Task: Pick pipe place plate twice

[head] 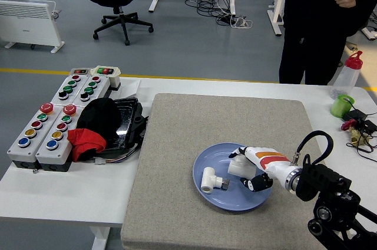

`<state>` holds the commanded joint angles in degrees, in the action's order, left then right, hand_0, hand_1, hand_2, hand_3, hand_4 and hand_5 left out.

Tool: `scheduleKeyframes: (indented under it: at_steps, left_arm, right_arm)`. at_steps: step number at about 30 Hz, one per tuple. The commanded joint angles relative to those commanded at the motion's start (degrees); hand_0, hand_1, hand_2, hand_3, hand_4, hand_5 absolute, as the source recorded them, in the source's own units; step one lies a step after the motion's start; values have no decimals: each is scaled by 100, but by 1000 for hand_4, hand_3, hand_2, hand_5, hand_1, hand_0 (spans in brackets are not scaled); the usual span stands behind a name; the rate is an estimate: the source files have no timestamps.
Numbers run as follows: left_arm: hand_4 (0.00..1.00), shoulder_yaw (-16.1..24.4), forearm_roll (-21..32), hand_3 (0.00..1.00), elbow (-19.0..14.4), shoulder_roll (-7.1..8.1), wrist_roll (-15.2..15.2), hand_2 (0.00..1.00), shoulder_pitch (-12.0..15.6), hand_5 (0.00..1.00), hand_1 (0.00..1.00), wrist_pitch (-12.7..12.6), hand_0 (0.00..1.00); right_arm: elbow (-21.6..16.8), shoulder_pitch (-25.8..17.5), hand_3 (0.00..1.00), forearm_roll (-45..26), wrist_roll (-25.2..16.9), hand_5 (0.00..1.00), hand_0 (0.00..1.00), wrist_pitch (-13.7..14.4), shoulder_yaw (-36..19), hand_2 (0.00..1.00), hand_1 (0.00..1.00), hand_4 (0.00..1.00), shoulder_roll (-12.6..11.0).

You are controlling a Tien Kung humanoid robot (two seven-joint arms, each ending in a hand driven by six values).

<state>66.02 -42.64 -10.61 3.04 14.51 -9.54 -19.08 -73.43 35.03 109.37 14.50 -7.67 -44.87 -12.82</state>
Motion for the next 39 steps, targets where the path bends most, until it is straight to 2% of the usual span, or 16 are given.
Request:
scheduleKeyframes:
  at_steps: [2, 3, 8, 9, 18, 20, 24, 27, 28, 32, 33, 34, 36, 39]
  left_arm:
    - [442, -12, 31, 695, 2, -2, -8, 734, -10, 998, 769, -1, 724]
    - [442, -22, 50, 695, 4, -2, -13, 734, -16, 998, 770, -2, 724]
    - [442, -41, 95, 695, 7, -4, -26, 734, -34, 998, 770, -4, 724]
    - [442, -44, 100, 694, 8, -5, -28, 734, -38, 998, 769, -3, 724]
    - [442, -57, 122, 694, 11, -5, -36, 733, -60, 998, 768, 2, 723]
    - [442, -59, 126, 694, 13, -6, -41, 733, -67, 998, 768, 4, 723]
    - [441, -69, 133, 694, 15, -3, -47, 734, -79, 998, 768, 9, 723]
    - [441, -75, 137, 694, 17, -1, -51, 734, -88, 998, 768, 13, 723]
    - [441, -79, 145, 694, 18, 1, -54, 734, -90, 998, 769, 14, 723]
    - [441, -80, 144, 694, 22, 4, -63, 734, -99, 998, 769, 17, 723]
    - [441, -79, 141, 694, 22, 4, -63, 734, -101, 998, 769, 18, 723]
    - [440, -76, 133, 693, 23, 6, -64, 734, -104, 998, 768, 20, 723]
    - [440, -74, 128, 693, 25, 8, -66, 734, -107, 998, 768, 23, 723]
    - [440, -72, 124, 693, 27, 10, -69, 734, -112, 998, 768, 25, 723]
  right_arm:
    - [16, 2, 905, 18, -11, 262, 894, 8, -2, 928, 849, 553, 0]
    - [21, 4, 958, 26, -14, 296, 935, 9, -6, 977, 883, 626, 0]
    - [36, 23, 958, 49, 16, 296, 935, -74, -41, 977, 883, 626, -1]
    - [39, 22, 989, 47, 16, 302, 946, -75, -50, 992, 893, 649, -2]
    - [-16, -30, 996, 8, -21, 303, 949, 29, -222, 993, 895, 648, -12]
    - [-41, -63, 996, -56, -74, 303, 949, 176, -324, 993, 895, 648, -3]
    - [-53, -188, 981, -404, -268, 304, 933, 815, -599, 984, 882, 629, 46]
    - [-53, -372, 981, -969, -645, 304, 933, 1441, -925, 984, 882, 629, 80]
    - [-61, -439, 972, -1224, -819, 276, 889, 1691, -1063, 974, 848, 584, 84]
    - [-104, -667, 972, -2189, -1436, 276, 889, 2502, -1534, 974, 848, 584, 104]
    - [-118, -704, 972, -2448, -1527, 276, 889, 2597, -1603, 974, 848, 584, 106]
    - [-156, -815, 928, -2671, -1749, 295, 854, 2723, -1808, 939, 825, 558, 109]
    - [-195, -948, 928, -3118, -2069, 295, 854, 2820, -2100, 939, 825, 558, 111]
    - [-240, -1150, 928, -3863, -2271, 295, 854, 2754, -2574, 939, 825, 558, 110]
